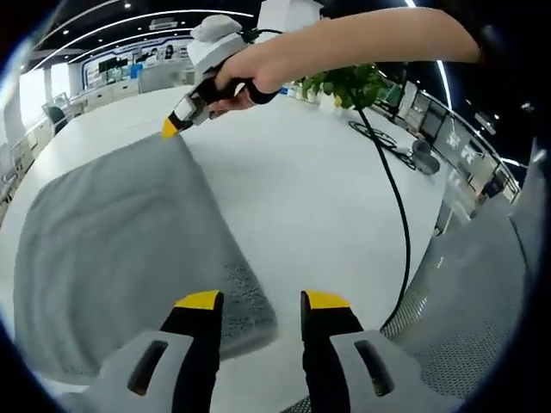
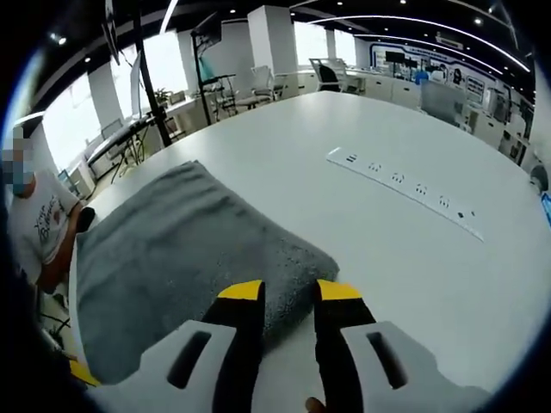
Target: Fold the towel on the table until its edges align and the towel forms a compact rectangular stack.
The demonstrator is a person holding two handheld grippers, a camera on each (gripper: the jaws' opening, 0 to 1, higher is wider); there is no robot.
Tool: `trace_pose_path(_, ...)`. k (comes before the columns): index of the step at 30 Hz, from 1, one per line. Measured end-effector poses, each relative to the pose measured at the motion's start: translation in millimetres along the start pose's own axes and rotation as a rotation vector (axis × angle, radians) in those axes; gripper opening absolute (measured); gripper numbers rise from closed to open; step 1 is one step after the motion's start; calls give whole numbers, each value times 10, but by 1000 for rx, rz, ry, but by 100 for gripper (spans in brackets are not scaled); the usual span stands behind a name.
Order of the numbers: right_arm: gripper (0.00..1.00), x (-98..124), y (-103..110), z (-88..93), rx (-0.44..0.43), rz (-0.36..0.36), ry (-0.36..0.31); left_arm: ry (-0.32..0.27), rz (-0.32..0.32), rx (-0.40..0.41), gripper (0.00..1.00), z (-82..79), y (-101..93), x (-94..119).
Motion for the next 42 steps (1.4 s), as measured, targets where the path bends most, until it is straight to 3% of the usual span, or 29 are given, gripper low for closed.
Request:
trace_pose_path(6, 19, -85, -88, 65, -17, 8, 17, 43, -56, -13, 34, 62, 18, -52)
trace_pose_path(8, 19, -136, -109, 78, -10, 13, 24, 108, -98, -45, 32, 139, 52, -58)
trace_pose_path(10, 18, -65, -48, 136, -4, 11, 27, 92, -108, -46, 29, 128, 63, -77)
trace_pose_path(20, 16, -83, -167, 112, -26, 46, 3, 110, -124, -48, 25, 141, 106, -94)
trace_pose_path(23, 17, -131, -208, 189, -33, 54, 34, 113, -125, -79, 22, 147, 120, -95)
trace_pose_path(29, 8, -84, -102, 208, -50, 19, 34, 100, -91, -64, 14, 138, 156, -85)
trace_pose_path(33, 2, -133, -123, 188, -58, -7, 21, 70, -21, -2, 8, 100, 87, -95)
trace_pose_path(39, 1, -63, -182, 260, -55, -3, 20, 89, 3, -43, 5, 40, -9, -119)
trace_pose_path(42, 1, -23, -262, 334, -73, -2, 24, 98, 53, -69, 5, 3, -148, -168)
Point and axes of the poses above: the point that each gripper's makers call its tool centre point, and the gripper's own axes: x roughly backward along the fingers, y roughly to its left, z roughly out of its underside, the point moved 2 cm from there along x, roughly backward along the fingers, and after that the axes turned 13 degrees about y, right-handed, at the moved point
